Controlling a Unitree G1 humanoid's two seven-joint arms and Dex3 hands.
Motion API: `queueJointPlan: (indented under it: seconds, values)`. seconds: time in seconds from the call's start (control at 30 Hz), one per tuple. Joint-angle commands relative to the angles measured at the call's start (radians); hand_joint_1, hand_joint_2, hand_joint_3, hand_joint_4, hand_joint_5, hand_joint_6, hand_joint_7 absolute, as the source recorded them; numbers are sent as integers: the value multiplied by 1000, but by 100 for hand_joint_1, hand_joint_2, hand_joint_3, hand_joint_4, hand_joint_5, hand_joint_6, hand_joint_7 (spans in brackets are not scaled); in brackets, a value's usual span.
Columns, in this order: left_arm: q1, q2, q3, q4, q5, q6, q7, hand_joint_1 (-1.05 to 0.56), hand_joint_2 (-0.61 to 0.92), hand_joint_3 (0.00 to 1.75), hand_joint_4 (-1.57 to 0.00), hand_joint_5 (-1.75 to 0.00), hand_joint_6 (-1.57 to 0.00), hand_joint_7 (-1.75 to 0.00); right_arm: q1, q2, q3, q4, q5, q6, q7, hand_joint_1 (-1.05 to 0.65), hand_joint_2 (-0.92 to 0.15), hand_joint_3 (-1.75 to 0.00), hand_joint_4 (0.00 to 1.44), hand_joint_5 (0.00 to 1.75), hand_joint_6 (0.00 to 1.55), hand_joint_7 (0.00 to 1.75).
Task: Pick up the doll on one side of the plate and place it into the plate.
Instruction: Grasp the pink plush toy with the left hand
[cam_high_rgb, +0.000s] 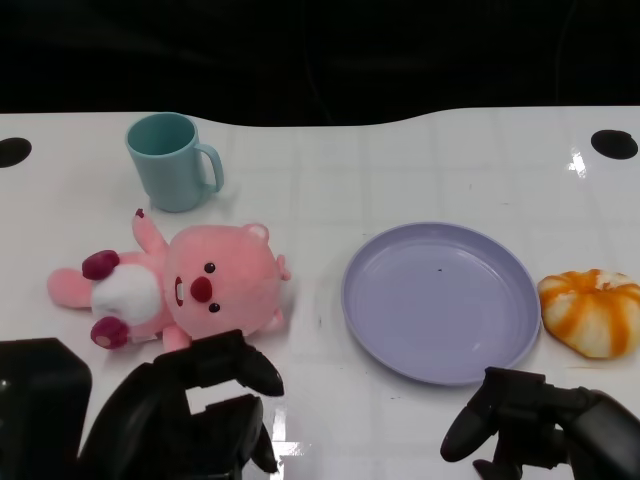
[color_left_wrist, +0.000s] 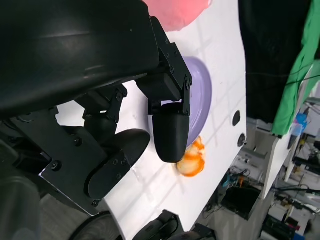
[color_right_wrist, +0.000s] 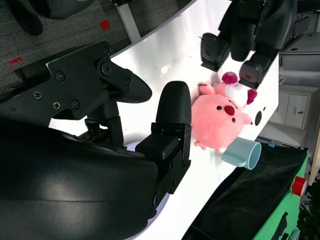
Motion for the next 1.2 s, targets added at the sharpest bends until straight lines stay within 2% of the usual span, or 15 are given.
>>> queueJointPlan:
  seconds: [0.03,0.1,0.2,0.3,0.37,0.5,0.63,0.8,1.2]
  values:
    - [2,2,20,26,2,-68,-25,-27,45,115,-70,-146,-67,-110,-5,-9,5,1,-7,-15,-1,-11,-67,-90,61,164,56,125]
    - [2,-1,25,33,1,-95,-28,-29,53,95,-62,-137,-65,-98,-7,-10,7,-1,-10,-13,-1,-12,-67,-90,61,163,56,125]
    - [3,18,22,42,41,-153,-30,-31,64,75,-57,-126,-63,-81,-10,-8,13,-5,-16,-8,-3,-12,-67,-90,62,163,56,125]
    - [1,39,27,46,81,-206,-40,-40,88,30,-50,-107,-62,-46,-12,-5,18,-5,-16,-7,-4,-12,-67,-90,62,163,56,125]
    - [-2,45,33,55,102,-252,-48,-42,91,21,-43,-99,-57,-34,-13,-2,20,-6,-13,-2,-6,-12,-67,-90,61,163,57,125]
    - [-9,61,39,80,157,-352,-63,-52,92,16,-26,-84,-43,-20,-17,1,25,-5,-15,-3,-9,-12,-66,-90,61,163,57,126]
    - [-28,102,48,95,238,-443,-69,-61,92,16,-16,-69,-34,-10,-17,2,28,-6,-16,-4,-10,-12,-66,-91,62,163,57,126]
    - [-67,168,71,114,336,-526,-76,-64,92,17,-5,-58,-23,-2,-14,-2,24,-12,-15,-3,-8,-12,-65,-92,62,162,57,126]
    - [-152,355,71,66,770,-536,-45,-68,92,9,0,-46,-22,-1,-26,-2,25,-9,-17,11,-10,-11,-66,-90,62,162,57,125]
